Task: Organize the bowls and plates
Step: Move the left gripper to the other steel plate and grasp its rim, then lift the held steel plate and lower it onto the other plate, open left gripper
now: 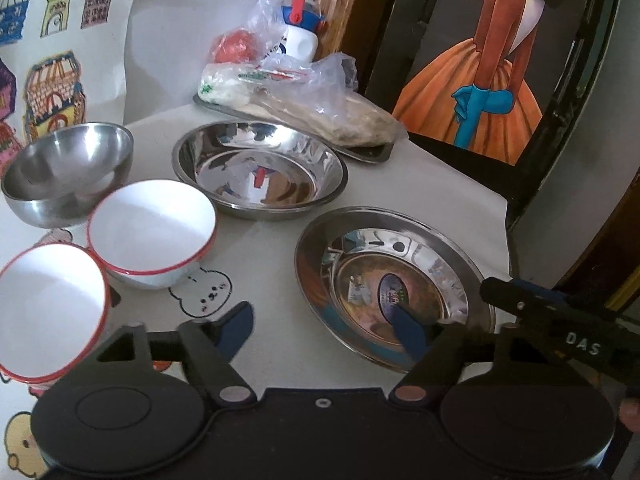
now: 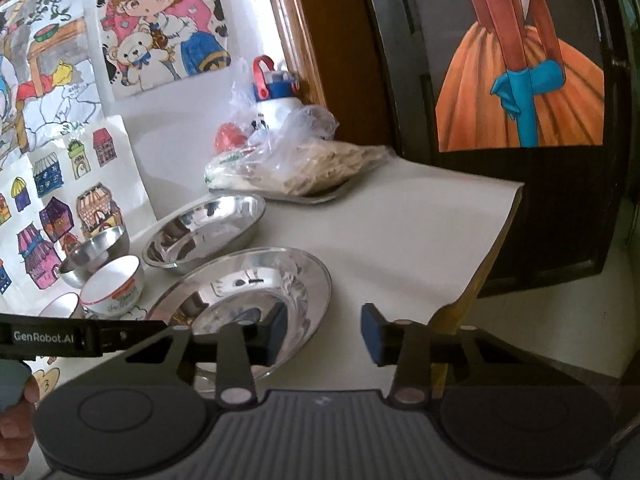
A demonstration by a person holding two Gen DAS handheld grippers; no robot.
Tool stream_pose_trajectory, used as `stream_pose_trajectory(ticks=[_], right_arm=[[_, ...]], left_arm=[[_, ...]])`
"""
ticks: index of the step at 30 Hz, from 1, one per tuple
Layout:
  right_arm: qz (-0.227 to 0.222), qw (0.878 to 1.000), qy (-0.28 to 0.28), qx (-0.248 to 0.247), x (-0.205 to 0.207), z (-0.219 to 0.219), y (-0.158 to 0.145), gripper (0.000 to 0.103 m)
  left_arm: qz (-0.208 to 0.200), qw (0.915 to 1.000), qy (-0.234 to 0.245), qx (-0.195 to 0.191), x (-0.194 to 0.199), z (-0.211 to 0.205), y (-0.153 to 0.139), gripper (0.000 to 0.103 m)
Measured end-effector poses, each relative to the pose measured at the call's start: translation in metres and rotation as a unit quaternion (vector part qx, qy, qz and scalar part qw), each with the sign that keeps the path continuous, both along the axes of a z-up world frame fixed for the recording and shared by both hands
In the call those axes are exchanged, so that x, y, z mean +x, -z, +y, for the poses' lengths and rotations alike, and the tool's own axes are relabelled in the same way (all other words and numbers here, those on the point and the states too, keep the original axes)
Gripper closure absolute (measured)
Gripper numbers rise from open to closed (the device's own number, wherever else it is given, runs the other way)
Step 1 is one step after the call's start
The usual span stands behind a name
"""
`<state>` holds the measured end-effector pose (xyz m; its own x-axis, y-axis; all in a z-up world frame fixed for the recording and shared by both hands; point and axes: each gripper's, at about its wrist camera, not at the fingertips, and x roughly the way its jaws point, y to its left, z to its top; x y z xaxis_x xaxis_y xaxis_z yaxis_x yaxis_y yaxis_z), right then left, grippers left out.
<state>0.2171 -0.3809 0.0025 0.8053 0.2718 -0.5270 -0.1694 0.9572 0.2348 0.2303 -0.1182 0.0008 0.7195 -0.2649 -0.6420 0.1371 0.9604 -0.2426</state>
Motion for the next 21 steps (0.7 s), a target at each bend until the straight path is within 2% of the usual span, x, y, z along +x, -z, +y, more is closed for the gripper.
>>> stream_pose_trajectory(ticks=[4, 11, 16, 18, 21], right_arm=[[0.009, 1.000, 0.001, 0.012, 0.001, 0.000, 0.007, 0.069], [0.016, 0.999, 0.006, 0.028, 0.004, 0.002, 0.009, 0.069], [0.017, 0.999, 0.014, 0.035, 0.005, 0.002, 0.011, 0.069], [0.016, 0.999, 0.014, 0.045, 0.005, 0.001, 0.012, 0.078], [0.014, 0.998, 0.015, 0.055, 0.003, 0.003, 0.013, 0.083]], left_arm=[[0.007, 0.9999, -0.003, -0.015, 0.002, 0.003, 0.005, 0.050], [0.016, 0.9990, -0.010, -0.042, 0.007, 0.011, 0.008, 0.072], [0.019, 0.9982, -0.013, -0.055, 0.011, 0.011, 0.008, 0.080], [0.017, 0.9980, -0.016, -0.059, 0.011, 0.010, 0.009, 0.083], [0.013, 0.9979, -0.018, -0.061, 0.010, 0.010, 0.009, 0.084]])
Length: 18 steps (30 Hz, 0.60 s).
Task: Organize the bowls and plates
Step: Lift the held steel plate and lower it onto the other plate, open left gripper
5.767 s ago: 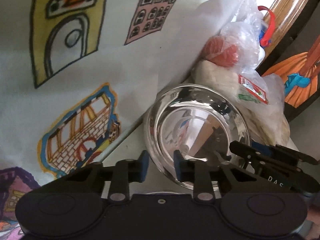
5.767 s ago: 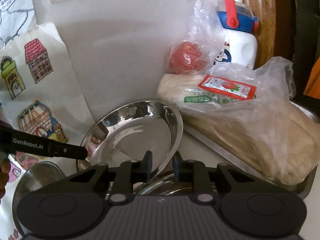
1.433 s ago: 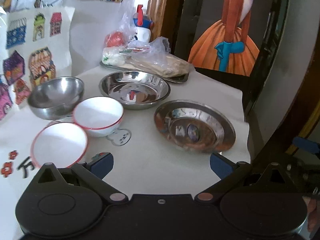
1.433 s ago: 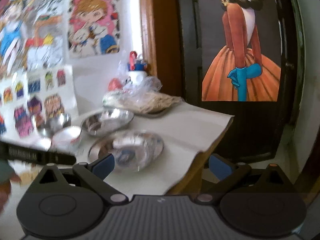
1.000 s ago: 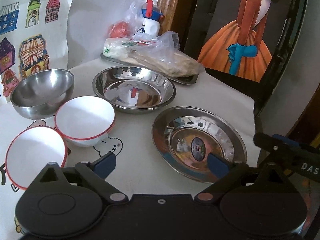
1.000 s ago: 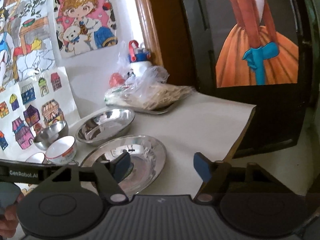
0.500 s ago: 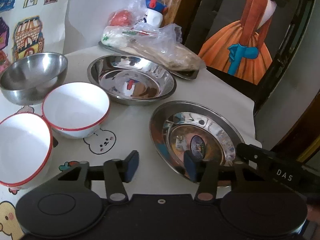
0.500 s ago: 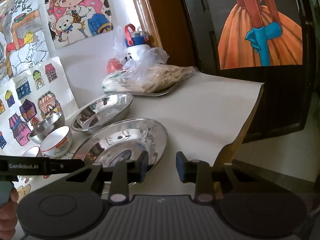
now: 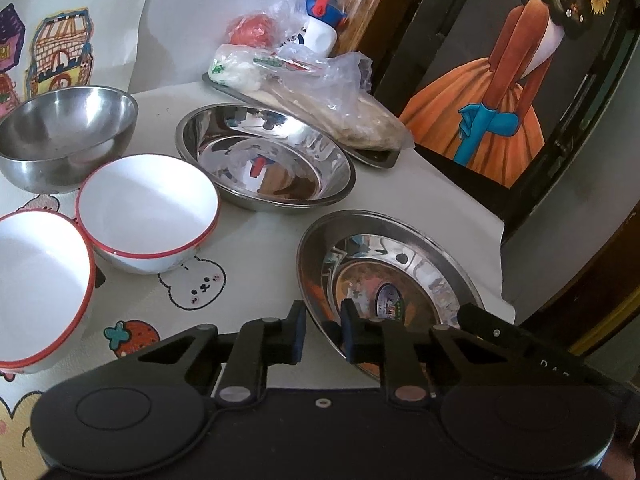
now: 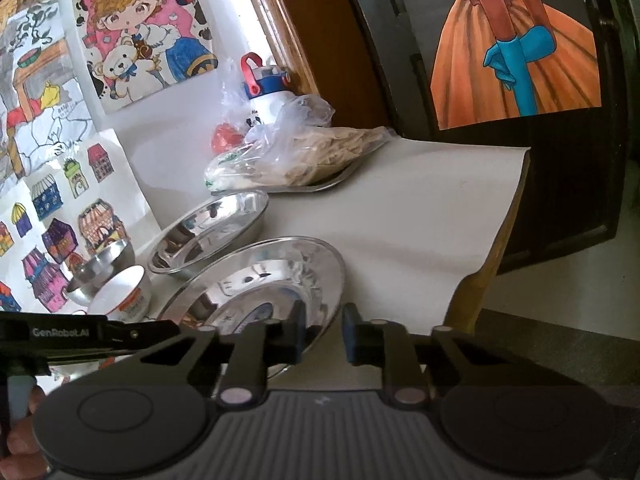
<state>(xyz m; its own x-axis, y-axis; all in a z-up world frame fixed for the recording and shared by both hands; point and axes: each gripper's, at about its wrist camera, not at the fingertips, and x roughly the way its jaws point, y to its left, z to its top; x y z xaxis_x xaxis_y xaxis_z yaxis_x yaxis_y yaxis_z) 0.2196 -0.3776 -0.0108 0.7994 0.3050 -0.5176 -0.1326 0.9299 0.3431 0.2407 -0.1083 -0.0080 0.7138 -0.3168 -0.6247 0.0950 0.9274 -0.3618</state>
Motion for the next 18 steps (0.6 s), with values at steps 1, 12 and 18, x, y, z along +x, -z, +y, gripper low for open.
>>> stream_pose_trajectory(ticks=[1, 12, 18], right_arm=[[0.000, 1.000, 0.004, -0.001, -0.001, 0.001, 0.000, 0.083], [-0.009, 1.000, 0.025, 0.006, -0.028, 0.003, -0.016, 0.084], [-0.031, 0.999, 0.029, -0.003, -0.034, 0.010, -0.037, 0.084]], left_arm=[[-0.001, 1.0000, -0.001, -0.002, 0.000, 0.000, 0.000, 0.084], [-0.007, 0.9997, 0.007, -0.024, -0.016, 0.009, -0.010, 0.087], [-0.029, 0.9992, 0.018, -0.021, -0.023, 0.011, -0.028, 0.087]])
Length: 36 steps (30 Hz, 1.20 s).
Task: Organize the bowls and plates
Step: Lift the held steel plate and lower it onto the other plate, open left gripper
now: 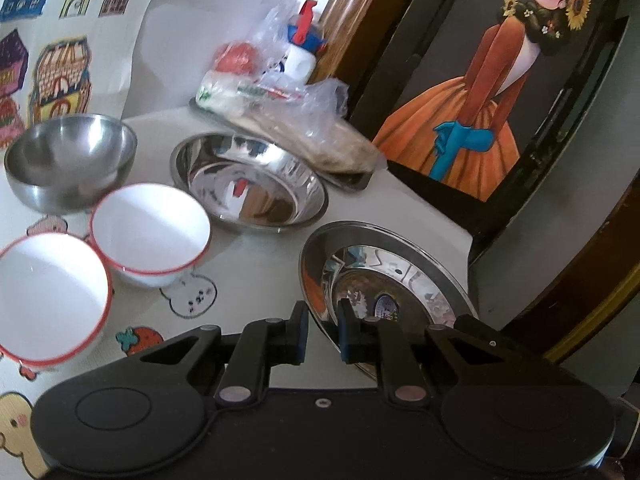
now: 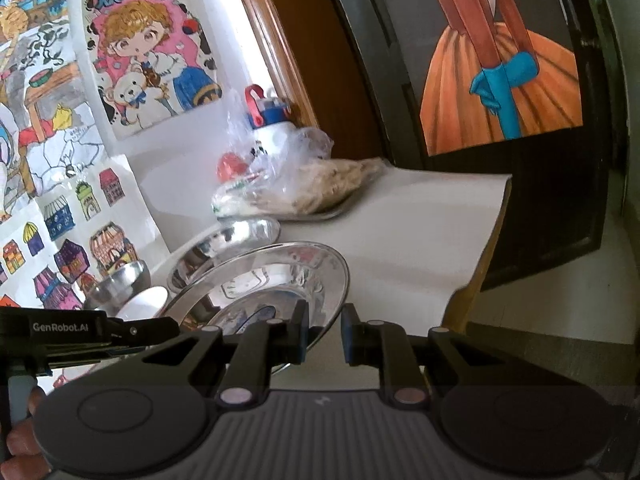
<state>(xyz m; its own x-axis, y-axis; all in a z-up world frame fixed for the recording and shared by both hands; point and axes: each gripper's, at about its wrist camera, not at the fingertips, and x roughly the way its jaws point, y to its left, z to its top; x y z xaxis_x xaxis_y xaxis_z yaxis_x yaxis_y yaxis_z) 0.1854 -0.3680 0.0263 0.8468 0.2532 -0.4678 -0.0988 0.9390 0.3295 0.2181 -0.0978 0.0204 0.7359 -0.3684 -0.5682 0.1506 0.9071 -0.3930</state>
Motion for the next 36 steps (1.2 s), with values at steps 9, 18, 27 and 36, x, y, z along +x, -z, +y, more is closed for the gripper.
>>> stream_pose_trajectory(ticks=[9, 18, 27, 36], right_arm=[[-0.041, 0.999, -0.016, -0.001, 0.031, 0.031, -0.037, 0.083], [-0.041, 0.998, -0.039, -0.004, 0.098, 0.078, -0.038, 0.083], [-0.005, 0.999, -0.047, -0.026, 0.140, 0.096, -0.010, 0.083], [0.018, 0.997, -0.051, -0.054, 0.153, 0.106, 0.001, 0.082]], left_arm=[[-0.027, 0.9995, -0.009, 0.011, 0.020, 0.024, -0.045, 0.087], [-0.033, 0.9984, -0.033, 0.033, 0.078, 0.064, -0.059, 0.086], [0.017, 0.9987, -0.034, 0.033, 0.134, 0.084, -0.026, 0.085], [0.051, 0.9972, -0.038, 0.038, 0.151, 0.085, -0.009, 0.084]])
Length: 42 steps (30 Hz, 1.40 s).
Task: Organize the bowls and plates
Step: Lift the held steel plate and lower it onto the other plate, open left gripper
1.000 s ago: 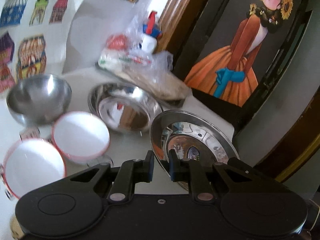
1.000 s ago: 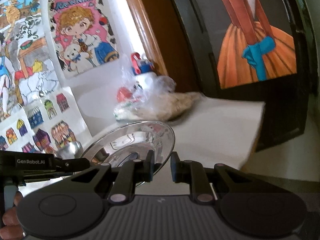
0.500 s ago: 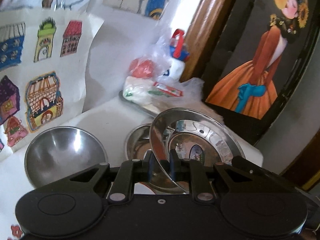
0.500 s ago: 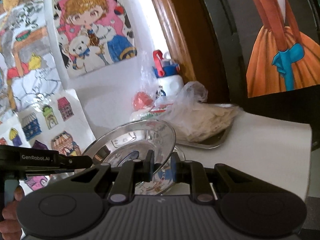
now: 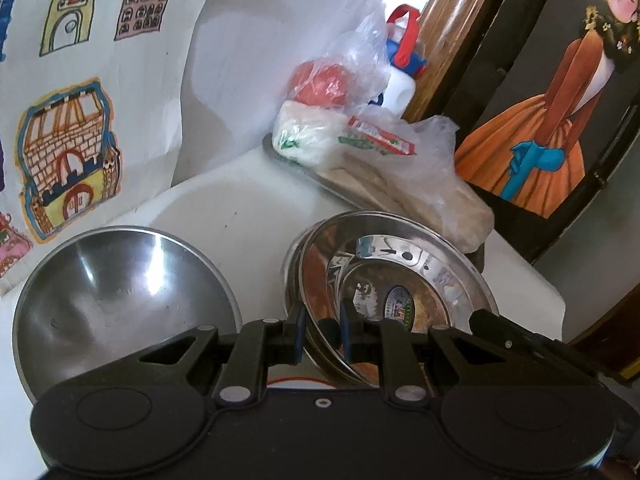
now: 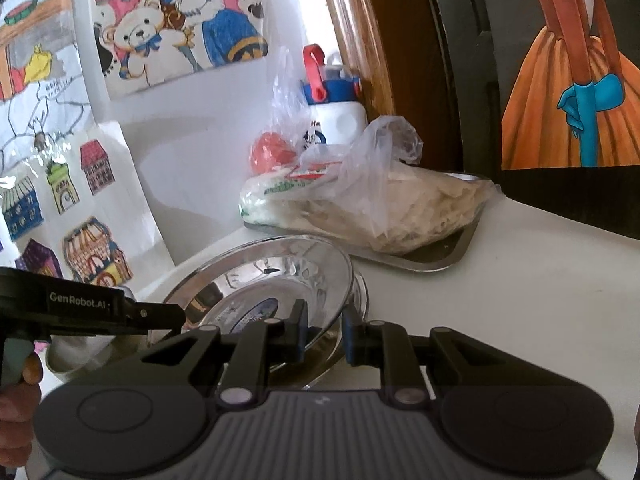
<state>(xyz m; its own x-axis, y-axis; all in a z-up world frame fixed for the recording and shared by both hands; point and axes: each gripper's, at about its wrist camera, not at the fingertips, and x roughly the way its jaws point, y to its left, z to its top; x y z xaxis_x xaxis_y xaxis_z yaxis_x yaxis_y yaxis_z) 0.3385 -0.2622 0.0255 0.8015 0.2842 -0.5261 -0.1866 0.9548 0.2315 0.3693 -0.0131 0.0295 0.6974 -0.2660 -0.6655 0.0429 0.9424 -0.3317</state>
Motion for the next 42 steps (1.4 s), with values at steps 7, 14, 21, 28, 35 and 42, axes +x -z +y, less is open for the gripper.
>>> stream_pose_trajectory(ticks=[7, 14, 21, 28, 35, 42], right_arm=[[0.007, 1.000, 0.001, -0.016, 0.004, 0.005, 0.002, 0.081], [0.011, 0.999, 0.001, -0.032, 0.005, 0.009, 0.002, 0.079], [0.014, 0.999, 0.002, -0.052, 0.007, 0.014, 0.000, 0.077], [0.013, 0.998, 0.001, -0.068, 0.008, 0.019, 0.001, 0.074], [0.000, 0.995, 0.000, -0.100, 0.006, 0.025, 0.002, 0.073], [-0.017, 0.992, -0.002, -0.127, 0.002, 0.030, 0.007, 0.071]], left_arm=[[0.000, 0.9998, -0.004, 0.017, 0.001, -0.005, 0.001, 0.084], [0.000, 0.9989, -0.005, 0.046, 0.002, -0.013, -0.001, 0.082], [0.004, 0.9973, 0.000, 0.074, 0.005, -0.020, -0.003, 0.080], [0.001, 0.9960, 0.004, 0.090, 0.006, -0.024, -0.003, 0.079], [0.000, 0.9955, 0.002, 0.095, 0.006, -0.025, -0.003, 0.081], [-0.003, 0.9960, 0.004, 0.089, 0.004, -0.024, -0.004, 0.080]])
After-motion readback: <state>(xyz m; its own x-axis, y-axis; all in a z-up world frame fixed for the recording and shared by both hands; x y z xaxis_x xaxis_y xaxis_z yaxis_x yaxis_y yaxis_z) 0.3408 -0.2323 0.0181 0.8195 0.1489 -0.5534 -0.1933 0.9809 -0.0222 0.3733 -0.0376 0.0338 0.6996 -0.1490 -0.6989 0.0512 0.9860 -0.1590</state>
